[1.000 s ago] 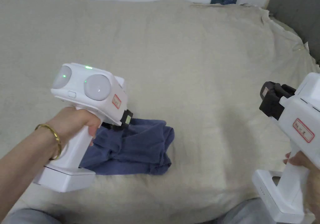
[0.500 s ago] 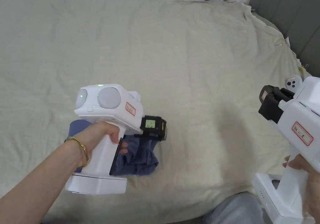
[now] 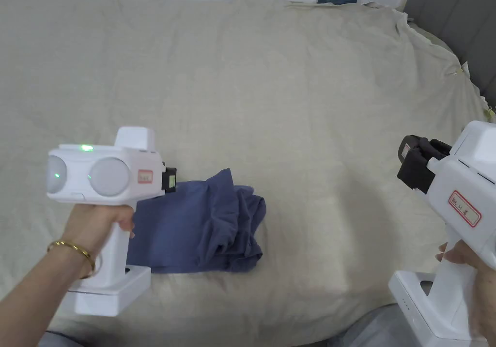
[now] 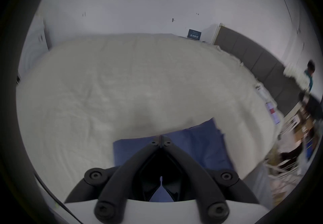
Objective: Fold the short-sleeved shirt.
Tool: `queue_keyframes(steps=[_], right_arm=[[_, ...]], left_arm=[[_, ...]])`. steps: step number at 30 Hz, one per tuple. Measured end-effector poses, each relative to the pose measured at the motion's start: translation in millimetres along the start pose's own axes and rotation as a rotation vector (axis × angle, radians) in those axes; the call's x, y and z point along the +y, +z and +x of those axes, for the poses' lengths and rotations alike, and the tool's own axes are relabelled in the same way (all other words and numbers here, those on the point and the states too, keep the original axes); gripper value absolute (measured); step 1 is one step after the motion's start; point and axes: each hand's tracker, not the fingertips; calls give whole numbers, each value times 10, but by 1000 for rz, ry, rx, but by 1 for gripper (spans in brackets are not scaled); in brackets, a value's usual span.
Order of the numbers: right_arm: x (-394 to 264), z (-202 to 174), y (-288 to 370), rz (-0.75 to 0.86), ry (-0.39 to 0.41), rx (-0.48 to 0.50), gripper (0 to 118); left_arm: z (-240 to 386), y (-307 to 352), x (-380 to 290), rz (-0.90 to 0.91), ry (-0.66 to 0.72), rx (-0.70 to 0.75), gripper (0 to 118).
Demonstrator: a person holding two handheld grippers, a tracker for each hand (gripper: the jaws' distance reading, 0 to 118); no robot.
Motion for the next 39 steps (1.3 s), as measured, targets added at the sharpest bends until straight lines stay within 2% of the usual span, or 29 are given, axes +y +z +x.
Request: queue_keyframes(steps=[2, 6, 10, 20, 25, 27, 28, 31, 36, 39], right_arm=[[-5, -18, -3, -6, -2, 7, 0], [-3, -21, -7, -11, 6, 0, 0], [11, 16, 18, -11, 13, -12, 0], [-20, 142, 65, -24, 11, -43, 0], [-14, 156, 77, -23, 0, -48, 0], [11, 135, 105, -14, 0, -44, 0], [25, 122, 115, -8, 1, -42, 0], [65, 57, 99, 2, 5, -24, 0], [98, -177, 80, 39, 7, 15, 0], [122, -390, 66, 59, 24, 50, 0]], left_arm=[[145, -60, -175, 31, -41, 57, 0], [423, -240, -417, 61, -30, 19, 0], [813, -366, -626, 61, -92, -30, 0], [1682, -613, -974, 60, -521, 66, 0], [1755, -554, -777, -67, -366, -200, 0], [1741, -446, -664, -7, -347, -190, 0], [1671, -354, -570, 32, -319, -237, 0], [1403, -103, -197, 104, -175, -312, 0], [727, 311, 189, 247, 39, -273, 0], [352, 501, 207, 342, 91, -160, 0]])
